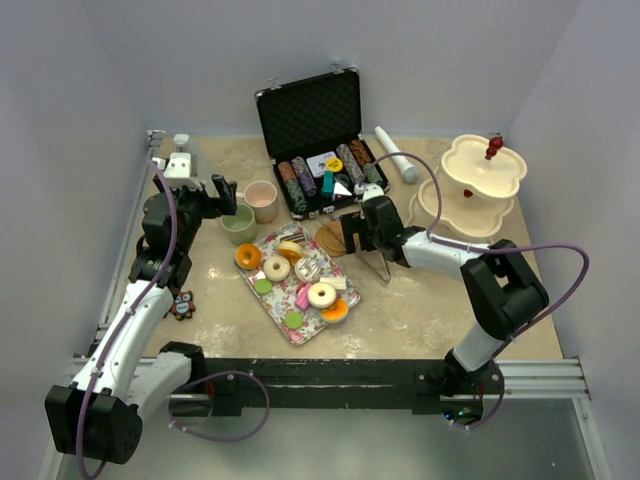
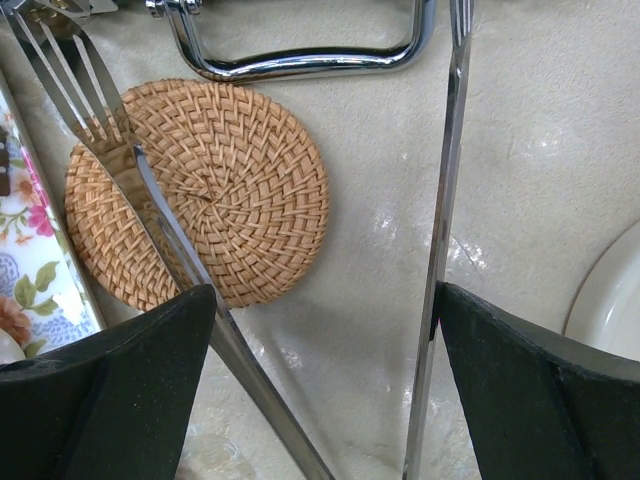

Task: Serve the afternoon tea

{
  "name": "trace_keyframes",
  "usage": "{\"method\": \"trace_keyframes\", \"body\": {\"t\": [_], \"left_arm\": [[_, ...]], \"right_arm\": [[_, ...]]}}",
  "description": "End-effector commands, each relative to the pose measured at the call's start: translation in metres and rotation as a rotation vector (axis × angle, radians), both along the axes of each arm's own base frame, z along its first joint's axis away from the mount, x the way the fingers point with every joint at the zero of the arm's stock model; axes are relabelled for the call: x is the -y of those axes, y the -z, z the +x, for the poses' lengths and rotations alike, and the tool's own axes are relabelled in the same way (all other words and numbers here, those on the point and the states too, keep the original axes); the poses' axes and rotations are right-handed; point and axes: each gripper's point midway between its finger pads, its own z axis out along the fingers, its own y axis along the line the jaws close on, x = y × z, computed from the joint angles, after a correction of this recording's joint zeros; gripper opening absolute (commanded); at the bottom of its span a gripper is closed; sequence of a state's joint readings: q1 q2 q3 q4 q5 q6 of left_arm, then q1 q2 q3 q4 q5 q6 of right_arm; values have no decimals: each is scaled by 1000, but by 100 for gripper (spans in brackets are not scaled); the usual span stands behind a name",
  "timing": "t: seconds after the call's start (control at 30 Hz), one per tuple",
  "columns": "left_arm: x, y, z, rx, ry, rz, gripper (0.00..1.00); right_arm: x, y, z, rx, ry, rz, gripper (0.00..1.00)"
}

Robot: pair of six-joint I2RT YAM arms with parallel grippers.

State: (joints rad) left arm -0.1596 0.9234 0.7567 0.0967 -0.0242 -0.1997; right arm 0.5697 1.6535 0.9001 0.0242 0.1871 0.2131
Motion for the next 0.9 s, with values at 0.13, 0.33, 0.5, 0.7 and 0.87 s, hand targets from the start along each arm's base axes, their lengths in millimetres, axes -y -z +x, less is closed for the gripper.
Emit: {"method": "trace_keyframes", "body": {"t": [0.13,0.33,0.5,0.7,0.87], "left_arm": [[6,-12,2,48,23,-27,100],[11,-14,0,54,48,-29,100],[13,-17,-1,63,57,-31,100],[13,-16,-1,60,62,-27,100],[15,-16,-2,62,68,-28,100]], "right_arm": [[-13,-24,-5,43,-35,85,98],[-15,-31,-9,32,-38,105,98],[-16,-28,-8,13,-24,99,98],[-19,-18,-14,-7,-7,55,98],[-20,-16,-14,-4,3,42,98]]}}
